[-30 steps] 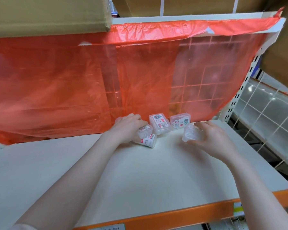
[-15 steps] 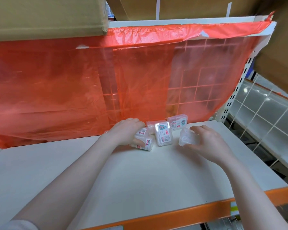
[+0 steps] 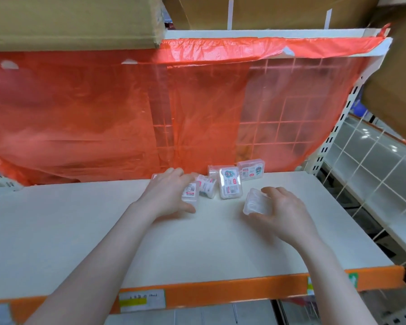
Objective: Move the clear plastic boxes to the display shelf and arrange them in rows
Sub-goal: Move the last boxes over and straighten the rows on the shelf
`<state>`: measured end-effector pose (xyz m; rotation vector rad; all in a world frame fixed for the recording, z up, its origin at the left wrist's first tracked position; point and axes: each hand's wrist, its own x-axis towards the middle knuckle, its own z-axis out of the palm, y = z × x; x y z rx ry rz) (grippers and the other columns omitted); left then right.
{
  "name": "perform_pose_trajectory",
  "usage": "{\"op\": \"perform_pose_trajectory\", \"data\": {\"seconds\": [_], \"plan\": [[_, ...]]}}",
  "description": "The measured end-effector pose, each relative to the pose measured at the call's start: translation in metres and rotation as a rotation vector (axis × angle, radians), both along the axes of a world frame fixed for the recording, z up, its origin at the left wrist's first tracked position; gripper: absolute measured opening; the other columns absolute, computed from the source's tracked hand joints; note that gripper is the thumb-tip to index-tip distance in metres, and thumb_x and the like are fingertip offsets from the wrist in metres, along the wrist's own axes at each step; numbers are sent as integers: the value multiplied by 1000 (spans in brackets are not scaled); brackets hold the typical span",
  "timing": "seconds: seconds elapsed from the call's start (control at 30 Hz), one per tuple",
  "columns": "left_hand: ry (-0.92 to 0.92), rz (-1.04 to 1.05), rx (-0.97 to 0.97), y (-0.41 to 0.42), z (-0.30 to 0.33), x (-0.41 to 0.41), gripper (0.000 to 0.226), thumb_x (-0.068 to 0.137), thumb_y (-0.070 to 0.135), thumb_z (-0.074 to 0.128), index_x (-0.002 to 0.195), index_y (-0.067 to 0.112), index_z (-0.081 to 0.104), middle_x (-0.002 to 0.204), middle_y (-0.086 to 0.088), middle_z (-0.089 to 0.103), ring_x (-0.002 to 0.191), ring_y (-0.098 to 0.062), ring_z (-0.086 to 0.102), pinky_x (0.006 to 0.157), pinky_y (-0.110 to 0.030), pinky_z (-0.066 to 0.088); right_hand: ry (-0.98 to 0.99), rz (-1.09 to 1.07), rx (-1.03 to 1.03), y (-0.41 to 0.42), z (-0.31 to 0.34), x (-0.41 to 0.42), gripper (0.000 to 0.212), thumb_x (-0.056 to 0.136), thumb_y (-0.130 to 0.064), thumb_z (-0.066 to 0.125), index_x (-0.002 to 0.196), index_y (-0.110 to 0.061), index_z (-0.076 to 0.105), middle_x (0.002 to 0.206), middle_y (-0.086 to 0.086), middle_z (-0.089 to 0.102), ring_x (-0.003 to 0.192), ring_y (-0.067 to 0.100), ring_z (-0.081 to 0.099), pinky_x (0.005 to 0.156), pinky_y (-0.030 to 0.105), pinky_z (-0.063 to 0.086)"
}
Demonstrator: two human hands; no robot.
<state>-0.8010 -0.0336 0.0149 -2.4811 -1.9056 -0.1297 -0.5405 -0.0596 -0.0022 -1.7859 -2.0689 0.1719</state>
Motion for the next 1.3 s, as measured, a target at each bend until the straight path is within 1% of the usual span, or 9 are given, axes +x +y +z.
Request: {"op": "perform_pose_trajectory", "data": {"seconds": [0.1, 0.2, 0.33, 0.57, 0.7, 0.93, 1.07, 1.23, 1.3], "plan": [[-20, 86, 4, -33, -7, -5, 74, 71, 53, 71, 134, 26, 42, 123, 1, 45, 120, -19, 38, 95, -30, 34, -23, 41, 30, -12, -9, -7, 53, 76, -47, 66, 118, -18, 53, 111, 2, 57, 106, 24, 51, 85, 34, 37], [-51, 190, -32, -70, -19, -16, 74, 71, 50, 71, 134, 26, 42, 121, 1, 46, 117, -20, 40, 95, -31, 36, -45, 103, 33, -25, -23, -23, 52, 75, -46, 66, 116, -15, 55, 109, 5, 59, 103, 27, 52, 85, 36, 38], [-53, 287, -37, -116, -32, -41, 75, 68, 47, 73, 134, 26, 45, 121, 0, 48, 116, -21, 44, 96, -31, 35, -54, 218, 11, -46, -30, -57, 55, 77, -48, 62, 121, -17, 52, 113, 4, 56, 106, 26, 51, 87, 35, 36], [-85, 435, 24, -194, -28, -104, 78, 69, 48, 74, 137, 23, 44, 123, -3, 50, 118, -23, 45, 97, -32, 35, -94, 419, 17, -90, -7, -128, 53, 77, -50, 62, 120, -19, 51, 113, 2, 55, 107, 23, 50, 89, 34, 38], [-124, 504, 71, -246, -15, -155, 84, 65, 54, 72, 137, 22, 44, 123, -3, 50, 118, -23, 45, 97, -32, 36, -104, 481, 59, -124, 9, -188, 51, 78, -50, 61, 118, -19, 52, 113, 2, 56, 107, 23, 51, 87, 33, 37], [-122, 581, 128, -354, -6, -277, 78, 70, 47, 74, 138, 25, 41, 125, -2, 48, 120, -22, 43, 96, -29, 34, -62, 543, 74, -212, 8, -326, 52, 77, -53, 61, 117, -19, 54, 113, 3, 57, 107, 25, 53, 88, 34, 39], [-119, 640, 127, -412, -5, -341, 78, 71, 46, 72, 139, 26, 39, 127, 1, 46, 121, -20, 40, 97, -29, 35, -62, 574, 73, -259, 4, -400, 51, 78, -50, 61, 116, -18, 55, 112, 5, 58, 106, 26, 53, 86, 34, 39], [-133, 713, 130, -461, 1, -407, 82, 72, 48, 72, 142, 25, 35, 130, 2, 43, 122, -18, 40, 98, -32, 37, -54, 638, 51, -295, 10, -477, 51, 76, -49, 63, 116, -17, 55, 111, 5, 58, 106, 25, 53, 86, 32, 38], [-149, 739, 138, -472, 3, -427, 83, 73, 48, 72, 143, 26, 34, 130, 3, 42, 122, -18, 40, 98, -31, 36, -59, 659, 44, -302, 15, -504, 51, 76, -48, 64, 116, -17, 55, 110, 5, 58, 105, 25, 53, 86, 32, 39]]}}
